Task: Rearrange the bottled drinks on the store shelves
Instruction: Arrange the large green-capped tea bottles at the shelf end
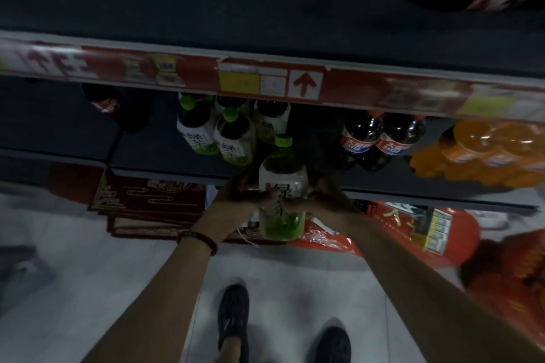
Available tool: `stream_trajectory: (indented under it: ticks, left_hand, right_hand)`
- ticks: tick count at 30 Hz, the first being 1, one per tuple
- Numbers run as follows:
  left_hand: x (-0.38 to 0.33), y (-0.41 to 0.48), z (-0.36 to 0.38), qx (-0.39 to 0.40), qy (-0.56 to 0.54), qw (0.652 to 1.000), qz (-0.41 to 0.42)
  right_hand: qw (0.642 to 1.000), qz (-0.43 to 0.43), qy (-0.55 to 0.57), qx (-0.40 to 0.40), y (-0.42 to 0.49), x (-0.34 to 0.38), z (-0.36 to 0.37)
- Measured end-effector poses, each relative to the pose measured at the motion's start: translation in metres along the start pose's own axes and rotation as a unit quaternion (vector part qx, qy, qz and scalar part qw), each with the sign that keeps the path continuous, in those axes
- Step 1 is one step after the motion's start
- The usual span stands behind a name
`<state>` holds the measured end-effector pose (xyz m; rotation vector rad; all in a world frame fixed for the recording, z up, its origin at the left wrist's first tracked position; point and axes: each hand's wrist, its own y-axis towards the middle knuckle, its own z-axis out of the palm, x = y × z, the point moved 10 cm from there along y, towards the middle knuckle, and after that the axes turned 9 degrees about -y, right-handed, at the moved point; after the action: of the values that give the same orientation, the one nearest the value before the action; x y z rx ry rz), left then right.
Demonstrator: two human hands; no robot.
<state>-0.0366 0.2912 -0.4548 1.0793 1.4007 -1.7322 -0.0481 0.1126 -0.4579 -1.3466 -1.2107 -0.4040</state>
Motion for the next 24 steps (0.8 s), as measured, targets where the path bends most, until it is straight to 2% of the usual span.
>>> stream_trajectory:
  ticks: [3, 10, 18, 21, 24]
  left_hand:
    - [-0.037, -0.054, 0.018, 0.006, -0.01, 1.0, 0.009]
    - [-0.157, -0.186, 0.083, -0.012, -0.004, 0.997, 0.076]
    - [-0.316, -0.255, 0.178, -0.008, -0.026, 0.983, 0.18]
    - [-0.371, -0.256, 0.216, 0.005, -0.034, 0.977, 0.21]
    - [-0.407, -0.245, 0.247, 0.013, -0.05, 0.975, 0.217]
  right_hand:
    - [0.999, 0.016, 0.031, 0.011, -0.062, 0.03, -0.006]
    - [0.998, -0.053, 0.001, 0.04, -0.227, 0.144, -0.041]
    - [0.983, -0.134, 0.113, -0.054, -0.355, 0.217, -0.137]
    - [0.975, -0.19, 0.059, -0.095, -0.389, 0.247, -0.18]
    - [0.958, -0.22, -0.01, -0.183, -0.406, 0.269, -0.224]
